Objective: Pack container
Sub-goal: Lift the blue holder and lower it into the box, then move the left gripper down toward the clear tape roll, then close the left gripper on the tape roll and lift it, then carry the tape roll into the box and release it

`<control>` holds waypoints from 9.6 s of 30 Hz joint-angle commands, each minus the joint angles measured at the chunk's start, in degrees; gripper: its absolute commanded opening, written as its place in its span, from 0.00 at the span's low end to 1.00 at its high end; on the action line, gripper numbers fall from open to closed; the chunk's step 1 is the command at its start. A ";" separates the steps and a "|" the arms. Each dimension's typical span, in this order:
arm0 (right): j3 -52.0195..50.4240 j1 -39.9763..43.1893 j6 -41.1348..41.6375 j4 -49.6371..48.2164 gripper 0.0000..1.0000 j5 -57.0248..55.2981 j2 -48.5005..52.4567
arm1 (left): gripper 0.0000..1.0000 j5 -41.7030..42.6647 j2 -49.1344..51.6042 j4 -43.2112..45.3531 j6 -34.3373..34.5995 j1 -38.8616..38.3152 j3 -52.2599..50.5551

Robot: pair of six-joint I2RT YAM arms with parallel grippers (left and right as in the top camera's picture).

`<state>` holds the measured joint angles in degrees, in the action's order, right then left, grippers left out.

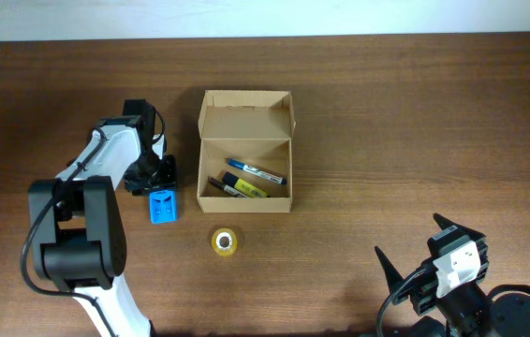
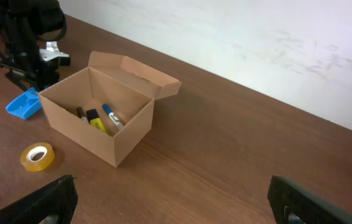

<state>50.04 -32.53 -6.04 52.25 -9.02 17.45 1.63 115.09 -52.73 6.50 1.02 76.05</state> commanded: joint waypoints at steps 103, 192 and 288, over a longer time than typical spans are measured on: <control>-0.24 0.42 0.57 -0.13 0.99 -0.68 -0.26 | 0.87 -6.64 -39.80 -13.77 44.52 -43.63 -9.29; -0.24 0.42 0.57 -0.13 0.99 -0.68 -0.26 | 0.57 -4.07 -12.87 10.38 107.49 -38.66 -27.93; -0.24 0.42 0.57 -0.13 1.00 -0.68 -0.26 | 0.11 -15.61 -5.14 -5.22 56.59 -33.46 12.39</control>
<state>49.95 -32.53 -6.00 52.25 -9.04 17.45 -15.53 108.88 -57.71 64.23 -32.64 87.22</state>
